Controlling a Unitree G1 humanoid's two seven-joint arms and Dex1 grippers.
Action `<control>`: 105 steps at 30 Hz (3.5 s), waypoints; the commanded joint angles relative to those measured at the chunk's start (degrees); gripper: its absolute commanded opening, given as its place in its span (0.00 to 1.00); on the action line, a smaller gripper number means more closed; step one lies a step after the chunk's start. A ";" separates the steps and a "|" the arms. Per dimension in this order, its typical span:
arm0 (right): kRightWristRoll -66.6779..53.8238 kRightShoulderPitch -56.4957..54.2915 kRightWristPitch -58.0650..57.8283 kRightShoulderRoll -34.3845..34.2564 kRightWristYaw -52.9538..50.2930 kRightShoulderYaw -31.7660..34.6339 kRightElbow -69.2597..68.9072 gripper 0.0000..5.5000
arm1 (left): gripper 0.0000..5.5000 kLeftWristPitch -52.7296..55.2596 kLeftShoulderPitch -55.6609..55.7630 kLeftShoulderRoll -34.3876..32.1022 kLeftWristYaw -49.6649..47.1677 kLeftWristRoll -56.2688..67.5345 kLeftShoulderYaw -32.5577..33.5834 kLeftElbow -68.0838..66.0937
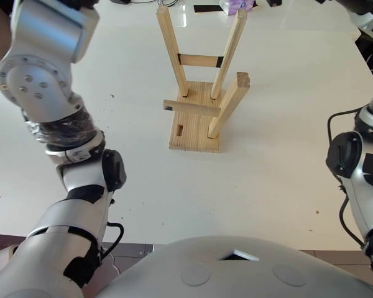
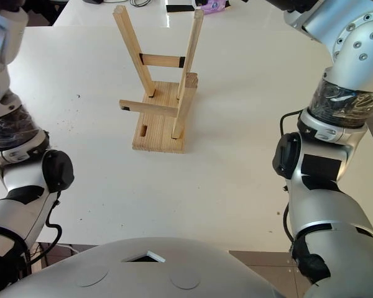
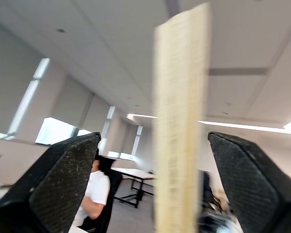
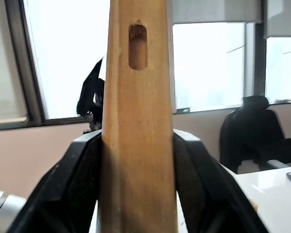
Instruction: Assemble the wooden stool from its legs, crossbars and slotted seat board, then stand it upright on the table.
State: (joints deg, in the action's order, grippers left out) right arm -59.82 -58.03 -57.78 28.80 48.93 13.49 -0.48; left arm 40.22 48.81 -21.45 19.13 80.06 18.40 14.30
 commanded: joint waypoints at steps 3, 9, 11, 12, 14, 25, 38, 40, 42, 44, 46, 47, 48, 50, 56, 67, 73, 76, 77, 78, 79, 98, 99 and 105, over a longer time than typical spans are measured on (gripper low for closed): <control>0.84 2.55 -0.56 4.65 8.24 -3.88 -2.97 0.37 | 0.74 4.17 -3.52 -3.91 5.71 2.92 -0.90 2.02; 2.56 8.38 0.56 6.30 11.86 -8.45 -10.62 0.37 | 0.74 5.39 -4.09 -4.12 6.98 3.49 -2.16 2.31; 2.87 8.90 0.67 6.00 11.97 -9.20 -10.98 0.37 | 0.74 5.67 -4.11 -4.28 7.56 4.14 -2.40 2.59; 2.88 8.95 0.67 5.86 11.91 -9.35 -11.00 0.37 | 0.74 5.84 -4.08 -4.38 7.79 4.44 -2.48 2.64; 2.84 9.00 0.57 5.73 11.51 -9.44 -11.12 0.37 | 0.74 6.32 -4.03 -4.66 8.44 4.97 -2.63 2.82; 3.30 10.11 1.30 7.38 12.31 -8.69 -11.04 0.37 | 0.74 7.07 -5.36 -6.24 10.83 5.86 -3.47 4.77; 5.14 11.12 2.34 8.64 13.79 -9.82 -10.36 0.37 | 0.43 5.99 -4.93 -7.76 12.88 4.18 -2.91 4.65; 6.19 11.36 2.98 8.92 14.31 -10.63 -10.18 0.37 | 0.38 5.83 -4.74 -8.00 13.31 3.87 -2.88 4.54; 6.63 11.77 3.37 9.21 14.53 -10.83 -10.25 0.37 | 0.38 5.57 -4.43 -8.11 14.32 3.19 -2.95 4.58; 7.14 11.99 4.22 9.28 14.52 -10.85 -9.85 0.37 | 0.38 5.24 -4.36 -8.41 15.14 1.96 -2.99 4.78; 8.73 11.97 6.47 8.47 13.24 -10.75 -8.90 0.37 | 0.38 4.81 -4.66 -8.77 15.33 0.31 -2.82 4.98; 9.29 11.87 7.33 8.14 13.04 -10.86 -8.39 0.37 | 0.38 4.53 -4.87 -8.78 15.37 -0.33 -2.71 5.24; 9.88 11.93 8.54 7.89 13.30 -10.99 -8.20 0.37 | 0.38 4.08 -5.02 -8.69 15.37 -1.10 -2.62 5.40; 10.50 12.09 10.22 7.55 13.59 -11.09 -8.10 0.46 | 0.38 3.39 -5.24 -8.62 15.50 -2.28 -2.59 5.56; 14.02 11.72 14.43 8.34 12.70 -9.79 -6.55 0.64 | 0.37 -0.35 -4.19 -11.15 18.95 -9.72 -1.93 2.55; 19.74 17.54 22.01 9.17 4.36 -0.84 -0.24 0.64 | 0.37 -11.12 -13.10 -30.16 45.88 -32.16 -1.62 -15.09; 22.23 17.88 24.77 8.44 4.41 -2.42 3.08 0.64 | 0.37 -18.13 -22.04 -26.74 46.98 -37.32 0.72 -19.85; 23.99 14.94 25.99 8.22 5.40 -3.79 7.97 0.64 | 0.37 -20.40 -27.78 -22.00 44.51 -37.86 1.03 -17.44; 24.50 13.85 26.27 8.02 5.89 -4.31 9.42 0.64 | 0.37 -21.46 -29.76 -20.22 43.82 -38.32 0.62 -16.62; 25.03 12.72 26.61 7.75 6.48 -4.88 10.93 0.64 | 0.37 -22.52 -31.65 -18.68 43.04 -39.00 0.27 -15.84; 25.70 11.66 27.13 7.37 7.00 -5.46 12.40 0.64 | 0.37 -24.01 -33.55 -17.08 42.49 -39.94 -0.14 -15.49; 30.83 3.38 29.44 4.94 12.43 -8.27 25.21 0.64 | 0.37 -28.76 -42.62 -7.62 37.57 -41.73 -3.71 -4.32; 30.60 2.90 29.15 4.76 12.36 -8.00 25.74 0.64 | 0.37 -28.97 -42.87 -7.14 37.33 -41.88 -3.97 -4.79; 30.82 2.64 28.92 4.29 12.92 -8.10 26.25 0.64 | 0.37 -30.48 -45.39 -5.55 37.61 -44.21 -6.86 -7.12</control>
State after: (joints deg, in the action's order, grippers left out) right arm -29.21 -53.98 -28.62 33.30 61.48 5.07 25.60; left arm 9.56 5.12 -27.05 56.38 37.92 13.38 8.00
